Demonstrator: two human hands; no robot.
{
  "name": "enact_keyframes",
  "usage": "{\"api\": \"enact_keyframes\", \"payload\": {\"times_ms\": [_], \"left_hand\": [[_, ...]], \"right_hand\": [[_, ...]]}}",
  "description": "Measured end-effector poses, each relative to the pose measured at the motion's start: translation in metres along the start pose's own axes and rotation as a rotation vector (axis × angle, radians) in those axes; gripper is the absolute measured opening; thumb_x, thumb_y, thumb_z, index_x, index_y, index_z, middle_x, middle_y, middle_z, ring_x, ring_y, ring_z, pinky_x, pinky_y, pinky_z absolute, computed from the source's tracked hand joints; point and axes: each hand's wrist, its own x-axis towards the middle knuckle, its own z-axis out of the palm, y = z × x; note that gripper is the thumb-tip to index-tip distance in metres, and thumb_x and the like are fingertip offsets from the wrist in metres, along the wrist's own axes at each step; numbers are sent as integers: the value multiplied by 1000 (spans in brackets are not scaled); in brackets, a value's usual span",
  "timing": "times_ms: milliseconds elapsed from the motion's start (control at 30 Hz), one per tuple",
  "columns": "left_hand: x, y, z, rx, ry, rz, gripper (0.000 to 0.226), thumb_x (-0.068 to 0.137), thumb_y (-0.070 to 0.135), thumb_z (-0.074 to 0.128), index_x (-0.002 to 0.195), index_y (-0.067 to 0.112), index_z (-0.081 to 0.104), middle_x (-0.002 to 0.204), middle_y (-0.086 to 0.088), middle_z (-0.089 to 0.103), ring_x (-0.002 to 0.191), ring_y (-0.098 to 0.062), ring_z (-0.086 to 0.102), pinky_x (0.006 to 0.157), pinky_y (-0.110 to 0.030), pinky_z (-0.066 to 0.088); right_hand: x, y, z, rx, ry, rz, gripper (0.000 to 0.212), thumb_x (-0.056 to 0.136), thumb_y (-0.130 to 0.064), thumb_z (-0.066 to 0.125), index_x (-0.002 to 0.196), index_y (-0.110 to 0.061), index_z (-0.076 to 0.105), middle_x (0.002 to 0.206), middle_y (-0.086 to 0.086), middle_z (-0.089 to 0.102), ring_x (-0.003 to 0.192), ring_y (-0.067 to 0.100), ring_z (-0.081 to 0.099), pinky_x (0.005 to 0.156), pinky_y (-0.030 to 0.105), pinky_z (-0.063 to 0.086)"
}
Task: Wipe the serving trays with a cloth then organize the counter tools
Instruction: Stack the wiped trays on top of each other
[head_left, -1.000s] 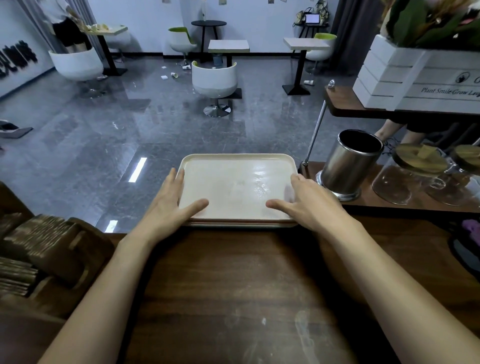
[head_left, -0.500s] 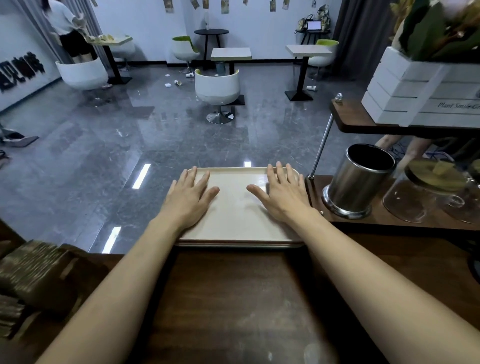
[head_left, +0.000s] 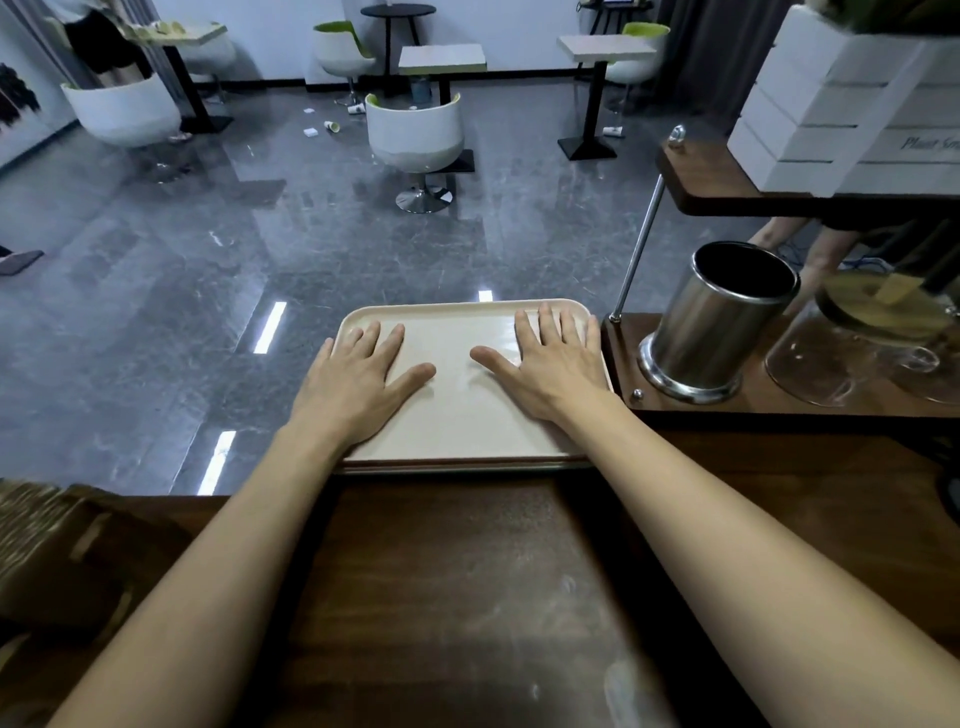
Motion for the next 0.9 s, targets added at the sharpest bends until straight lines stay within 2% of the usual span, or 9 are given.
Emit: {"api": "enact_keyframes", "payload": {"times_ms": [167, 367, 467, 533, 600, 667, 833, 900], "left_hand": [[0, 0, 2, 19, 22, 1, 93, 86, 85, 10, 163, 33, 16, 171, -2, 11, 158, -18, 3, 128, -47, 6], [3, -1, 5, 25, 44, -5, 98, 83, 91, 15, 162, 32, 20, 171, -3, 16, 158, -19, 7, 127, -48, 11], [4, -1, 4, 22, 39, 1, 102, 80, 93, 13, 161, 33, 21, 170, -2, 16, 157, -19, 7, 127, -50, 13], [4, -2, 4, 21, 40, 1, 101, 80, 93, 14, 161, 33, 22, 169, -2, 18, 157, -19, 9, 126, -50, 16], [5, -3, 4, 21, 39, 8, 100, 81, 93, 15, 160, 33, 23, 168, -2, 20, 156, -18, 11, 125, -51, 20], [4, -4, 4, 23, 48, 15, 103, 78, 95, 11, 159, 33, 24, 166, -2, 25, 155, -19, 15, 123, -52, 23], [3, -4, 3, 35, 51, 28, 113, 71, 99, 1, 160, 31, 22, 164, -3, 29, 154, -22, 16, 124, -59, 12], [2, -2, 3, 44, 57, 19, 105, 78, 95, 9, 160, 31, 22, 165, -5, 27, 156, -24, 12, 124, -61, 6]], "right_hand": [[-1, -1, 3, -8, 10, 0, 101, 84, -87, 0, 162, -24, 9, 169, 10, 1, 156, 29, -4, 120, 58, -12], [-2, -7, 4, -42, 48, 26, 85, 95, -75, 8, 162, -22, 12, 169, 11, 8, 155, 32, 2, 119, 59, -11], [-4, -12, 5, -51, 69, 29, 79, 98, -70, 15, 160, -21, 18, 167, 12, 15, 155, 34, 7, 120, 60, -4], [-5, -16, 2, -61, 74, 7, 74, 101, -65, 20, 158, -19, 24, 165, 13, 21, 152, 35, 15, 120, 56, 8], [-8, -18, -3, -81, 108, -22, 66, 102, -60, 27, 151, -17, 36, 157, 12, 36, 141, 36, 33, 109, 51, 24], [-12, -20, -8, -98, 150, -59, 57, 103, -52, 33, 146, -16, 41, 150, 10, 41, 128, 35, 42, 99, 48, 32], [-35, -20, -14, -88, 101, -171, 58, 107, -36, 32, 159, -18, 14, 157, 13, 29, 130, 38, 39, 102, 49, 32], [-41, -14, -18, -15, 24, -191, 54, 106, -33, 34, 156, -16, 21, 149, 13, 39, 130, 37, 40, 102, 48, 34]]}}
